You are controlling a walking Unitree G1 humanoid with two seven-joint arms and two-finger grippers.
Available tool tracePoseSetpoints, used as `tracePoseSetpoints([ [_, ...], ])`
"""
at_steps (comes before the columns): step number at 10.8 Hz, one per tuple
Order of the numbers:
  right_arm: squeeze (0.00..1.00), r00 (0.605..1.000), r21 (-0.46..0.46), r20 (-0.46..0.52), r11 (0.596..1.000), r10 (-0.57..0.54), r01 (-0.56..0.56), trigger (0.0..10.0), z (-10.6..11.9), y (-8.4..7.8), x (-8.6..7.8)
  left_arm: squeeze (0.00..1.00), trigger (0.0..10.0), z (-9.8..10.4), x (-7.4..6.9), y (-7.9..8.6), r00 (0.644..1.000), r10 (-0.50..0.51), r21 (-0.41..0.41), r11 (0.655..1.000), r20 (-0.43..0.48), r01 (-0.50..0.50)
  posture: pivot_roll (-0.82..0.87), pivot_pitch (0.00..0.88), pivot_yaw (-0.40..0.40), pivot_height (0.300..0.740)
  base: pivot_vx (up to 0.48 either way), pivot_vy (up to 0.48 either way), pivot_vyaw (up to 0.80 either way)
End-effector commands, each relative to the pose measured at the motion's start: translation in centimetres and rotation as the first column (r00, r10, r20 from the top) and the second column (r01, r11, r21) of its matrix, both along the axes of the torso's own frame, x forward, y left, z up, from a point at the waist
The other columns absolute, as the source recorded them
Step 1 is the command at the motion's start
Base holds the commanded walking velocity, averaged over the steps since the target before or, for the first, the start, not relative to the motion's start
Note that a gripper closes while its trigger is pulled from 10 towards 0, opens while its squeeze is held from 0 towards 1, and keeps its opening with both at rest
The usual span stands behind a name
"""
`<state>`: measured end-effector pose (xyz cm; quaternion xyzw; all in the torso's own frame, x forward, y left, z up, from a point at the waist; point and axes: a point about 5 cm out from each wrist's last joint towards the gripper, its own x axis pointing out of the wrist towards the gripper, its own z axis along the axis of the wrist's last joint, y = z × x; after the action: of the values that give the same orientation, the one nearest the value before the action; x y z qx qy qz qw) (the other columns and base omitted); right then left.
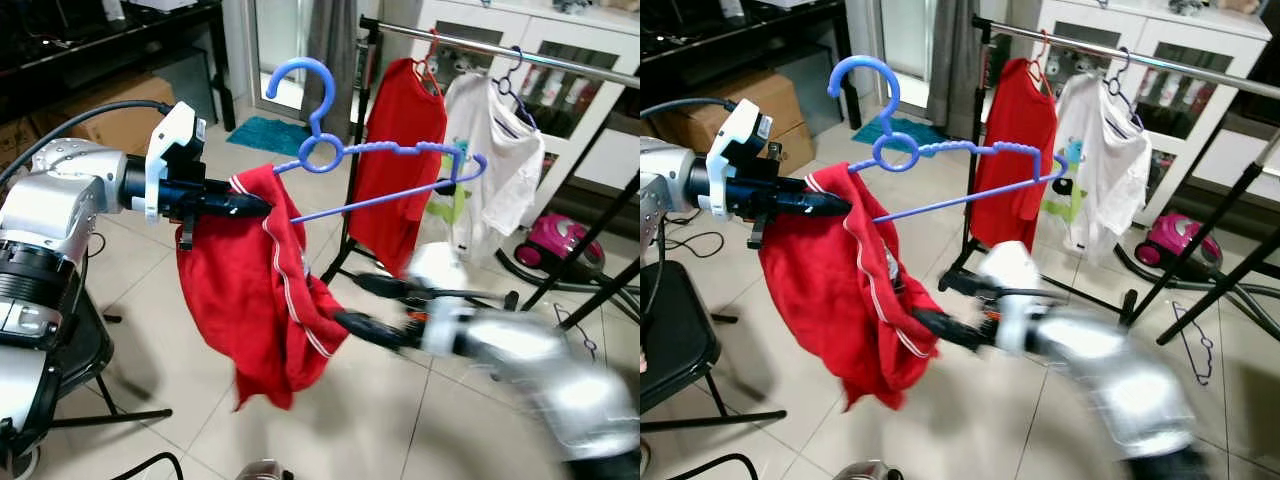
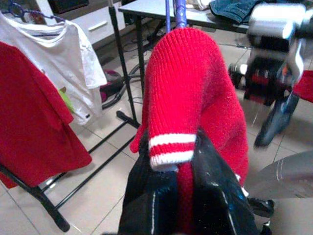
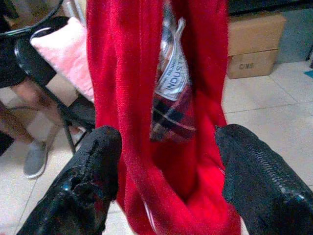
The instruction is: Hang hanger
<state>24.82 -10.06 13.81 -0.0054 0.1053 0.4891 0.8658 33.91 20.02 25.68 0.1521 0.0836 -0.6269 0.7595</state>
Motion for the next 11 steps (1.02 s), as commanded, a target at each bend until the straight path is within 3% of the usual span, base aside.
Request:
tracePoseSetpoints([
  [1, 0.00, 0.999, -0.027, 0.040, 0.999, -0.030, 0.031, 10.0, 0.3, -0.2, 0.4, 0.00, 0.0, 1.6, 0.1, -0.2, 0.998, -0.001, -0.015, 1.000, 0.060, 0.002, 0.15, 0.014, 0.012, 0.740, 0.000, 0.000, 0.00],
  [2, 0.00, 0.993, 0.024, 0.047, 0.994, -0.105, 0.104, 10.0, 0.6, 0.7, 0.8, 0.00, 0.0, 2.3, 0.7, -0.1, 0.994, 0.045, -0.018, 0.999, 0.096, -0.044, 0.16, 0.033, 0.002, 0.740, 0.000, 0.000, 0.00],
  [5, 0.00, 0.983, 0.117, 0.022, 0.977, -0.182, 0.179, 10.0, 1.4, 3.3, 0.5, 0.00, 0.0, 3.5, 1.2, -0.5, 0.983, 0.113, -0.082, 0.991, 0.142, -0.103, 0.19, 0.071, 0.003, 0.740, 0.000, 0.000, 0.00],
  [8, 0.00, 0.974, 0.240, -0.030, 0.944, -0.225, 0.226, 10.0, 2.8, 4.5, 0.3, 0.00, 0.0, 2.6, 1.7, -1.0, 0.978, 0.146, -0.074, 0.988, 0.146, -0.136, 0.19, 0.080, 0.001, 0.740, 0.000, 0.000, 0.00],
  [11, 0.00, 0.965, 0.245, -0.047, 0.933, -0.259, 0.263, 10.0, 3.5, 5.7, 0.9, 0.00, 0.0, 1.6, 1.9, -2.3, 0.976, 0.161, -0.076, 0.986, 0.149, -0.151, 0.19, 0.081, -0.005, 0.740, 0.000, 0.000, 0.00],
])
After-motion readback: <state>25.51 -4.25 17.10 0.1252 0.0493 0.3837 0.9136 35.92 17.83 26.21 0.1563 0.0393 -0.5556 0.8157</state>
